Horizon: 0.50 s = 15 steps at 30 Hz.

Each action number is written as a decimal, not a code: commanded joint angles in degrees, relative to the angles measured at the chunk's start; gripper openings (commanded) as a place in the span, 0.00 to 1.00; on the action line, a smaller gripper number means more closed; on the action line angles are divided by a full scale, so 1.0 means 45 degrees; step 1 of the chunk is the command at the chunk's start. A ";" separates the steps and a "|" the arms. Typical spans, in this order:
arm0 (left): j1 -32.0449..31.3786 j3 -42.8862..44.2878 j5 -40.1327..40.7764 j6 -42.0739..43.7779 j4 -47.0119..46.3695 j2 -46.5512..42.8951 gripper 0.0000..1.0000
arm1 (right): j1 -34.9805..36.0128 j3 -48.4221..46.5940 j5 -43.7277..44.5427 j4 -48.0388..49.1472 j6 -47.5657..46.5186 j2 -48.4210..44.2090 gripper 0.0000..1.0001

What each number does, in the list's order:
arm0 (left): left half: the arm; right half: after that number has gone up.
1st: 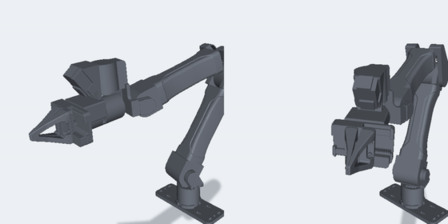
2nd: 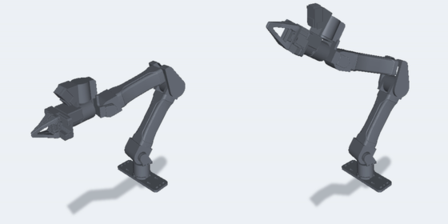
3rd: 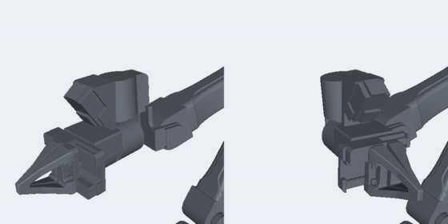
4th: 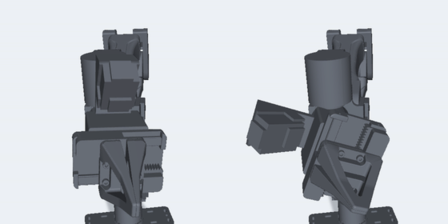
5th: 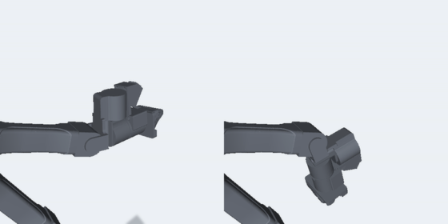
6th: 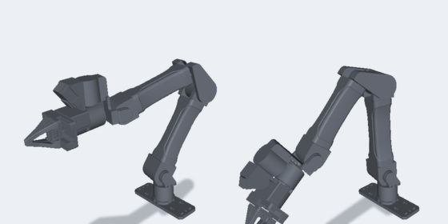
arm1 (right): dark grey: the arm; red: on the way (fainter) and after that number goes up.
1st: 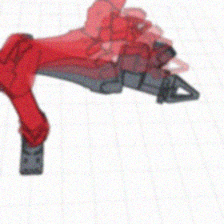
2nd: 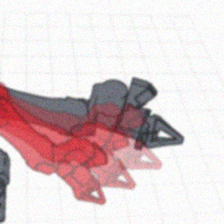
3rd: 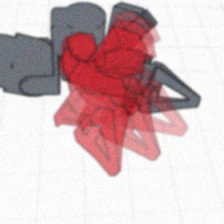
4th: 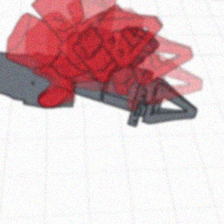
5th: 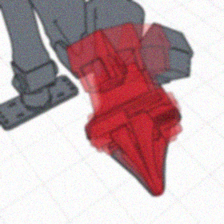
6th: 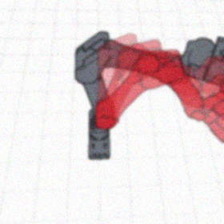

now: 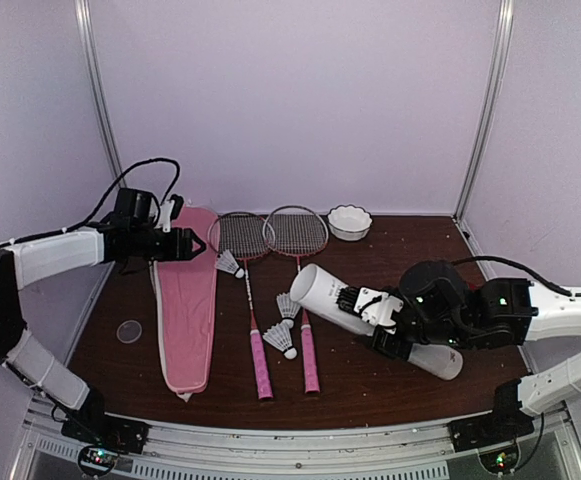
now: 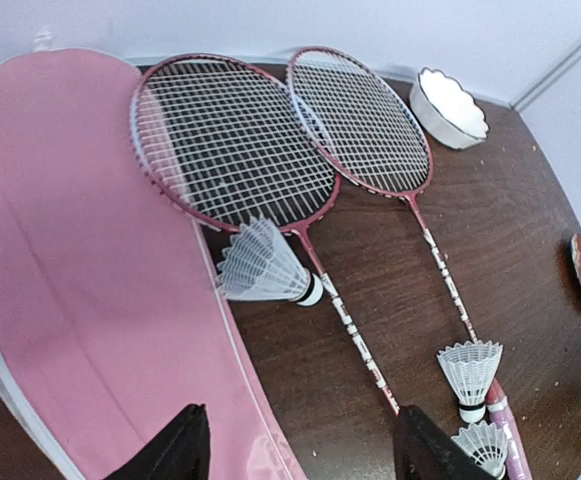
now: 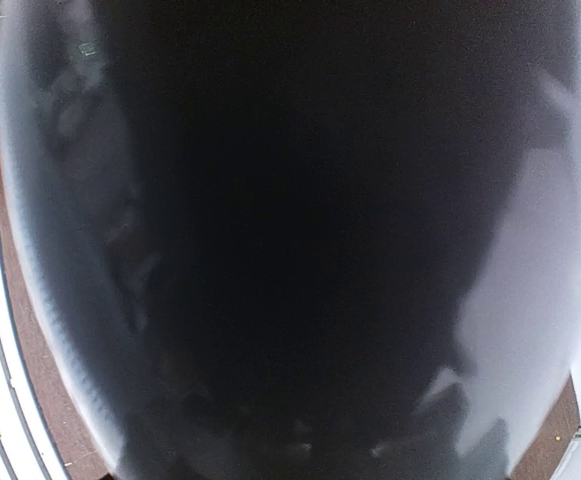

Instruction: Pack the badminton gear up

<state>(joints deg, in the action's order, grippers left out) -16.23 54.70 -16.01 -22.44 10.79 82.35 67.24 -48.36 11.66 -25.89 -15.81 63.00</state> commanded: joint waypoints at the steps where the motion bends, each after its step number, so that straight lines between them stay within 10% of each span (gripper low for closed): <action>1: -0.0014 0.2934 -0.2067 0.2094 0.0009 0.2517 0.66 | -0.0181 -0.0038 -0.0275 0.0404 0.0468 -0.0249 0.35; 15: 0.0080 0.6571 -0.3619 0.2708 0.1183 0.7549 0.57 | -0.0459 0.0139 -0.0459 0.0245 0.0716 -0.0500 0.35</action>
<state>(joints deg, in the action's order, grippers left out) -15.97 82.43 -28.40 -12.10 14.96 114.30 65.56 -48.34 9.74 -25.85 -13.26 61.93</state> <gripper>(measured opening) 0.597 0.638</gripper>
